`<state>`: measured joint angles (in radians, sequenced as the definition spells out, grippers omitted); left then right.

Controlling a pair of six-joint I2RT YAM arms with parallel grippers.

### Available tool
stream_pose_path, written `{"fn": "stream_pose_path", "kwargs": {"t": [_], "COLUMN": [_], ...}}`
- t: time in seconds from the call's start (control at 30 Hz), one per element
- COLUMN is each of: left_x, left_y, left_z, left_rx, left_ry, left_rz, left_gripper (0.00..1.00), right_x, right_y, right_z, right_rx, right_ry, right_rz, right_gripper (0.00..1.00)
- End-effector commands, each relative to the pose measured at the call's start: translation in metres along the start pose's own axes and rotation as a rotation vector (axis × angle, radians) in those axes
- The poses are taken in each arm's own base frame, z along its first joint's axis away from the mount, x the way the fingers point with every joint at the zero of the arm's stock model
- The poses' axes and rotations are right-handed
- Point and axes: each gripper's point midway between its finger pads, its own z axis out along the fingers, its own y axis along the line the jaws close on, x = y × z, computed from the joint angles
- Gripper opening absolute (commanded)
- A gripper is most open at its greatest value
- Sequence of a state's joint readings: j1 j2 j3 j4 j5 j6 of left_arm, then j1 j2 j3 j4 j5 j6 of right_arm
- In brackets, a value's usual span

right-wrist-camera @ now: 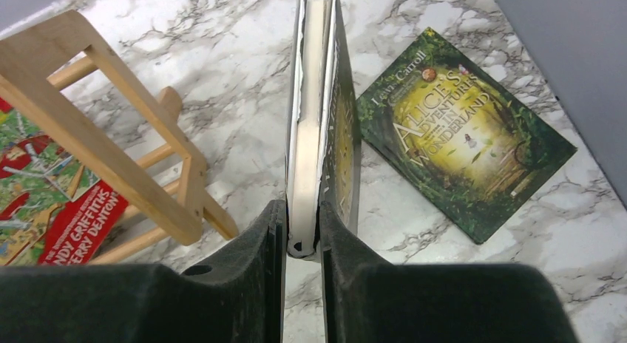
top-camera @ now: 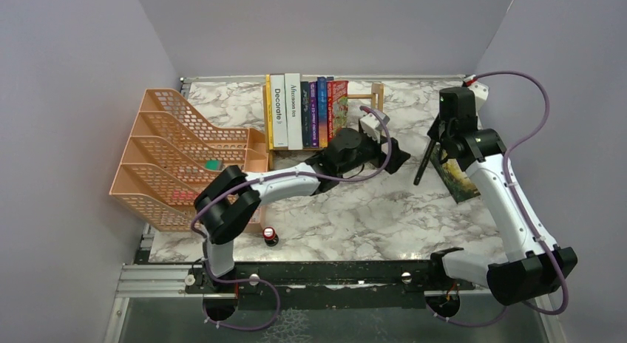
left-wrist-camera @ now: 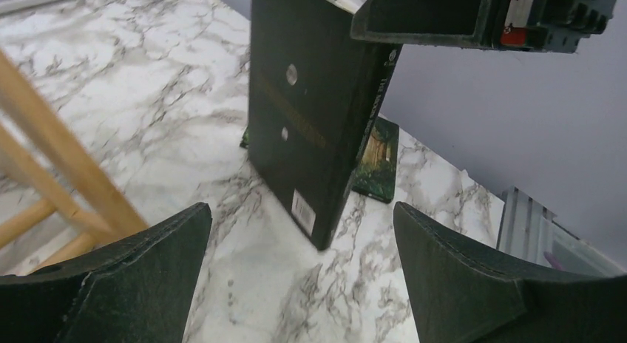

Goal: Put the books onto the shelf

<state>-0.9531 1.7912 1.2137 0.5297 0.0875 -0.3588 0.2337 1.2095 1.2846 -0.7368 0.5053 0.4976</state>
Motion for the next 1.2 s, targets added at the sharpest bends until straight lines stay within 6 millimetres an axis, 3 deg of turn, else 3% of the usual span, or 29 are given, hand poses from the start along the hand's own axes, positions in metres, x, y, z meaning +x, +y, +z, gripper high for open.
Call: {"fn": "stream_pose_path", "kwargs": {"t": [0.0,0.23,0.4,0.73,1.03,1.07,1.17], "left_x": [-0.011,0.018,0.038,0.078,0.081,0.078,0.066], "left_y": [-0.024,-0.042,-0.034,-0.011,0.01,0.01,0.006], "left_z": [0.034,0.054,0.06,0.081,0.083,0.081,0.071], "left_rx": [0.099,0.169,0.076,-0.061,-0.163,-0.166,-0.163], "left_ry": [-0.088,-0.076,-0.072,-0.052,-0.068,-0.071,-0.08], "left_rz": [0.099,0.123,0.116,0.162,0.188,0.191,0.207], "left_gripper": [0.92,0.9,0.89,0.77,0.36,0.29,0.0], "right_x": [-0.008,0.007,0.015,-0.006,-0.001,-0.003,-0.01], "right_y": [0.012,0.019,0.021,0.039,0.042,0.041,0.04], "right_z": [-0.016,-0.025,-0.022,-0.039,-0.041,-0.041,-0.042], "right_rx": [-0.085,-0.153,-0.157,-0.246,-0.262,-0.255,-0.253], "right_ry": [-0.01,0.051,0.075,0.062,0.09,0.083,0.053], "right_rz": [0.078,0.108,0.129,0.183,0.213,0.216,0.223], "right_gripper": [0.01,0.01,0.01,0.01,0.01,0.04,0.32]}}
